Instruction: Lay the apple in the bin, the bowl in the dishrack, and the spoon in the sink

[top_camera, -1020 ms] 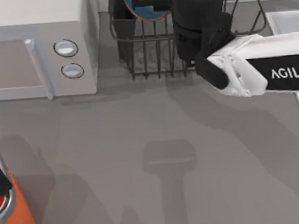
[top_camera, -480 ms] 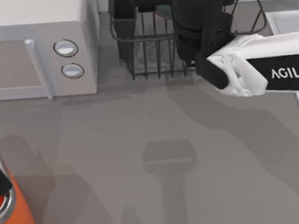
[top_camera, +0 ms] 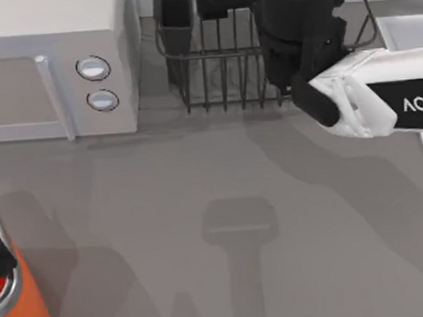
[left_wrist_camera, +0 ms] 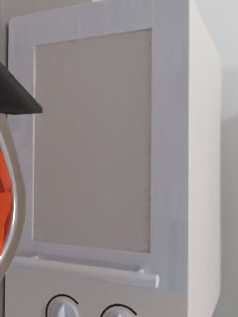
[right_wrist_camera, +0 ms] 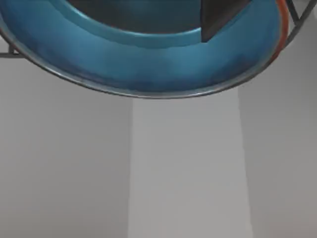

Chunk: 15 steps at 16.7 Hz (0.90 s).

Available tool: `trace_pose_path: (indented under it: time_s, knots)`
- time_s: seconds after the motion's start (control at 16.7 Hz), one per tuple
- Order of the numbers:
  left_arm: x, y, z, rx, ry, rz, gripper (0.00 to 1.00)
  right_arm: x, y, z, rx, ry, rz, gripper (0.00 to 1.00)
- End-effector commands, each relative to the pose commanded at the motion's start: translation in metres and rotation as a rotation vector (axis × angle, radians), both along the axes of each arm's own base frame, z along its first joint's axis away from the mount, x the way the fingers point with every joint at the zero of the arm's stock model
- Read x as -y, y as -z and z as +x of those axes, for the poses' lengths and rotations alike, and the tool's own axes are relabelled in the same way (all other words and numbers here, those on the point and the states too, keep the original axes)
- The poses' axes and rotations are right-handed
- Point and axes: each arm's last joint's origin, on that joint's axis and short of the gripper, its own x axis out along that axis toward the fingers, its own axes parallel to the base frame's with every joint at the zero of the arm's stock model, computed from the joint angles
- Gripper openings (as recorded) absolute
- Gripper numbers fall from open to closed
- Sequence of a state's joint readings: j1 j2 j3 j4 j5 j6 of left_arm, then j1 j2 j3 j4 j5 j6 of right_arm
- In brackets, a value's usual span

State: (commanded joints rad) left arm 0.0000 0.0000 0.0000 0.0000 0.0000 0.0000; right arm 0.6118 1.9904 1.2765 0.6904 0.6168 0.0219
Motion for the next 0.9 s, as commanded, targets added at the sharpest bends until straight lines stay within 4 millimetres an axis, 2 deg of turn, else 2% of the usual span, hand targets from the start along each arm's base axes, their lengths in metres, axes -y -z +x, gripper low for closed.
trace_pose_path:
  time_s: [0.18, 0.36, 0.6, 0.72, 0.9]
  knots:
    - [0.0, 0.0, 0.0, 0.0, 0.0, 0.0, 1.0, 0.038, -0.011, -0.016, -0.029, -0.043, -0.008, 1.0]
    - [0.0, 0.0, 0.0, 0.0, 0.0, 0.0, 1.0, 0.091, -0.023, -0.051, -0.066, -0.082, -0.015, 1.0]
    - [0.0, 0.0, 0.0, 0.0, 0.0, 0.0, 1.0, 0.165, -0.027, -0.127, -0.099, -0.112, -0.013, 1.0]
    - [0.0, 0.0, 0.0, 0.0, 0.0, 0.0, 1.0, 0.193, -0.018, -0.169, -0.1, -0.113, -0.009, 1.0]
    - [0.0, 0.0, 0.0, 0.0, 0.0, 0.0, 1.0, 0.222, 0.007, -0.221, -0.075, -0.097, -0.001, 1.0]
